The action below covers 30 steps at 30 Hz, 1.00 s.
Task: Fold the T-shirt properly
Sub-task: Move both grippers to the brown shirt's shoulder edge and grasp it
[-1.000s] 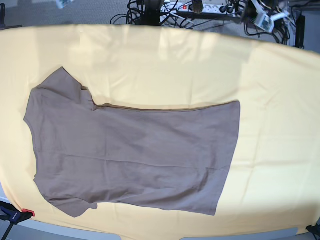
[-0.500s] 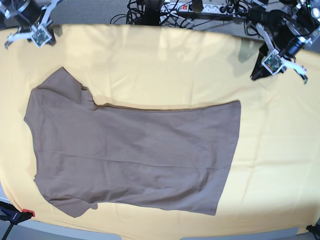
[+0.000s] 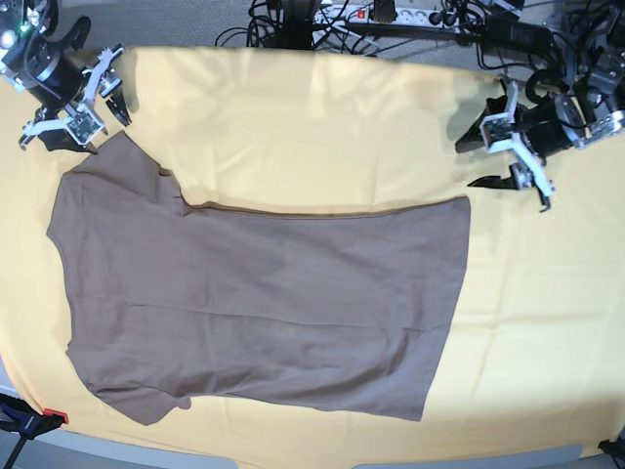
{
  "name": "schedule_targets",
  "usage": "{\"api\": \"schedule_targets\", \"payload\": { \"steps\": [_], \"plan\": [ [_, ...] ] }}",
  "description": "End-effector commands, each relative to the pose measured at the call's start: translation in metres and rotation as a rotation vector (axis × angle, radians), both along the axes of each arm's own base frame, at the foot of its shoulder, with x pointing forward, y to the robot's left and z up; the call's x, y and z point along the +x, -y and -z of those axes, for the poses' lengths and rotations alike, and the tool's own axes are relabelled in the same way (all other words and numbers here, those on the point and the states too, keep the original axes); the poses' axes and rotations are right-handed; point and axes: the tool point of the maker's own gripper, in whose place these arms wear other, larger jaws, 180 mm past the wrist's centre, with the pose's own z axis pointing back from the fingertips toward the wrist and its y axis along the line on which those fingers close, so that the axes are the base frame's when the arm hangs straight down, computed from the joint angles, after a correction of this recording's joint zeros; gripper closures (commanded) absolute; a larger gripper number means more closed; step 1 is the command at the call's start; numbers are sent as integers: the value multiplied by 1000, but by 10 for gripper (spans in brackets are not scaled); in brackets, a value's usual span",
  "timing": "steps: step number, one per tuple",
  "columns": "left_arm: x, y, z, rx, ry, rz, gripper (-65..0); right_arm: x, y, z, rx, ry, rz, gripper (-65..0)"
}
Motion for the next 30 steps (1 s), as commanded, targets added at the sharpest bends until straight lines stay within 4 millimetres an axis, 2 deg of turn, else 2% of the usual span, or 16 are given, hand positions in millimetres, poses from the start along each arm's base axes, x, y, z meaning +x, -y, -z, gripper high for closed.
{"api": "schedule_targets", "payload": {
  "steps": [1, 4, 7, 13, 17, 18, 22, 24, 27, 30],
  "plan": [
    [16, -3, -10, 2, 51, 4, -393, 5, -5, -6, 17, 26, -20, -377],
    [35, -10, -1, 45, 68, 1, -392, 5, -12, 2, 33, 7, -35, -377],
    [54, -16, 8, 92, 95, 6, -392, 6, -9, 8, -12, 7, -32, -377],
    [77, -8, 22, 126, 87, 47, -392, 9, 4, 11, -97, 19, -7, -377],
    [93, -2, 30, 153, 100, 67, -384, 9, 5, 12, -105, 19, -8, -377],
    [94, 1, 32, 151, 96, 71, -362, 9, 6, 13, -102, 19, -7, -377],
    [99, 16, 34, 124, 99, 80, -186, 18, 16, 22, -97, 12, 2, -377],
    [99, 19, 34, 114, 99, 82, -126, 21, 26, 29, -107, -4, 8, -377],
    [99, 19, 35, 117, 99, 80, -85, 26, 36, 36, -108, -23, -2, -377],
    [100, 19, 34, 116, 99, 79, -84, 30, 43, 40, -107, -31, -17, -377]
  ]
}}
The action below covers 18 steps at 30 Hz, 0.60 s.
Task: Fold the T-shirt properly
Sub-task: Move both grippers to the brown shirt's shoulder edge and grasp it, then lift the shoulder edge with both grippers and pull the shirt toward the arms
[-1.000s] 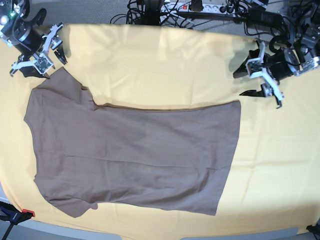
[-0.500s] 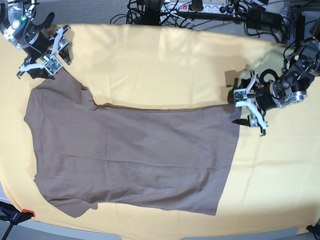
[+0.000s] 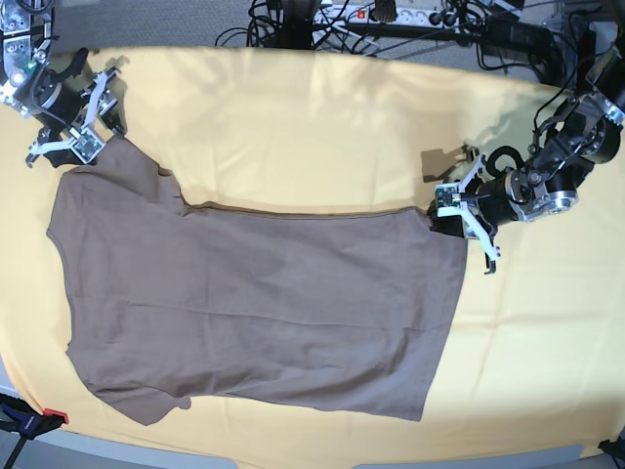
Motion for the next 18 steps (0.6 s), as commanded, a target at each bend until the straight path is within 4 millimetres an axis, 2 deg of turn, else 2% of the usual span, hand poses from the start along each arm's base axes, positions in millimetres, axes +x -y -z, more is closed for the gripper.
{"api": "schedule_targets", "payload": {
  "steps": [1, 7, 8, 9, 11, 12, 13, 18],
  "plan": [
    [7, -5, -10, 4, 24, -4, -84, 5, 4, -4, -19, 11, -15, -377],
    [7, -5, -10, 4, 24, -4, -84, -4, -19, 17, -48, -49, -123, -373],
    [7, -6, -10, 5, 24, -5, -84, -1, -19, 19, -82, -37, -126, -348],
    [8, -6, -10, 5, 25, -5, -73, 3, -17, 20, -114, -22, -120, -293],
    [8, -6, -10, 6, 25, -5, 0, 12, -13, 17, -151, 10, -94, -130],
    [7, -7, -11, 7, 26, -4, 0, 16, -12, 15, -154, 18, -85, -40],
    [7, -7, -12, 9, 28, -3, 0, 19, -10, 14, -159, 21, -78, 0],
    [4, -5, -28, 18, 58, 35, 0, 22, -9, 3, -159, 5, -71, 0]
  ]
}}
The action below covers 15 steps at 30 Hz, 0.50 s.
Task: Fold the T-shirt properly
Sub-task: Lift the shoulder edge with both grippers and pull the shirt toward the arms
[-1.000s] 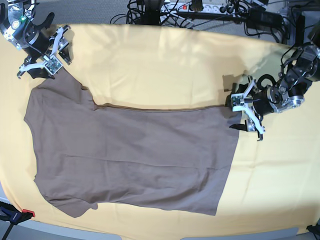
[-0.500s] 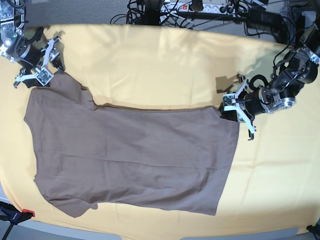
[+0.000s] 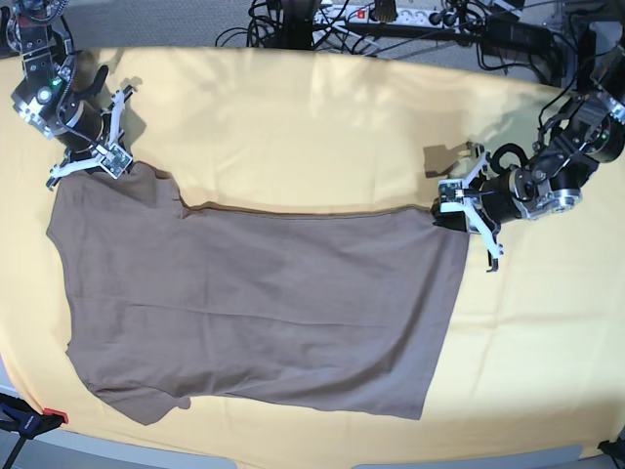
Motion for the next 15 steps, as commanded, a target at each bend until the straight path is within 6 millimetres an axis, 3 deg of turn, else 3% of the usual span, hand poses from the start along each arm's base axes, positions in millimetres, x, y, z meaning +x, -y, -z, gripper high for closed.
{"api": "schedule_targets", "payload": {
  "steps": [1, 7, 15],
  "plan": [
    [8, -1, -20, -12, 49, 12, 0, 2, 4, -10, -27, 9, -17, 0],
    [-8, 3, -46, 12, 76, 95, 0, -25, -2, -24, -95, -39, -67, 0],
    [-58, -12, -52, 102, -112, 216, 0, -75, 8, -26, -220, -136, -120, 0]
  ]
}}
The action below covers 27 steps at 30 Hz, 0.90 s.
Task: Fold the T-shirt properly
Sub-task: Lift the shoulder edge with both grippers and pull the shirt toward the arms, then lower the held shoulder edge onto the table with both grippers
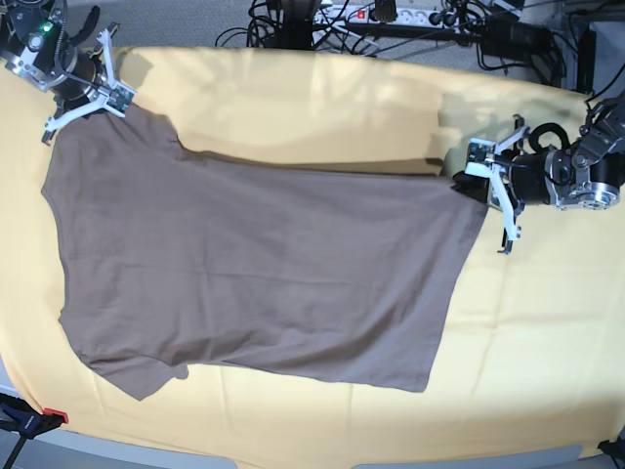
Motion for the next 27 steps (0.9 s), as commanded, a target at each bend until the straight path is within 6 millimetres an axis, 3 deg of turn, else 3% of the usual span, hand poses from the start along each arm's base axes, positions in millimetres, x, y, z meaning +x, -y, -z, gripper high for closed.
{"api": "schedule_targets", "payload": {
  "steps": [1, 7, 12, 17, 22, 24, 27],
  "plan": [
    [4, -3, -14, -7, 19, 0, 0, 0, 6, -8, -29, 13, -12, 0],
    [-19, -3, -17, -48, -68, -19, 0, -23, 17, -18, -42, -25, 7, 0],
    [-57, 0, -6, -45, -176, -10, 0, -42, 12, -17, -42, -74, -17, 0],
    [-87, -14, 7, 43, -244, -8, 0, -53, 12, -13, -40, -108, -16, 0],
    [-117, -20, 5, 77, -314, 21, 0, -74, 12, -8, -41, -167, -18, 0],
    [-125, -17, 3, 75, -329, 38, 0, -82, 12, -6, -40, -190, -17, 0],
    [-127, -11, 1, 63, -325, 54, 0, -79, 14, -8, -40, -167, 12, 0]
  ]
}}
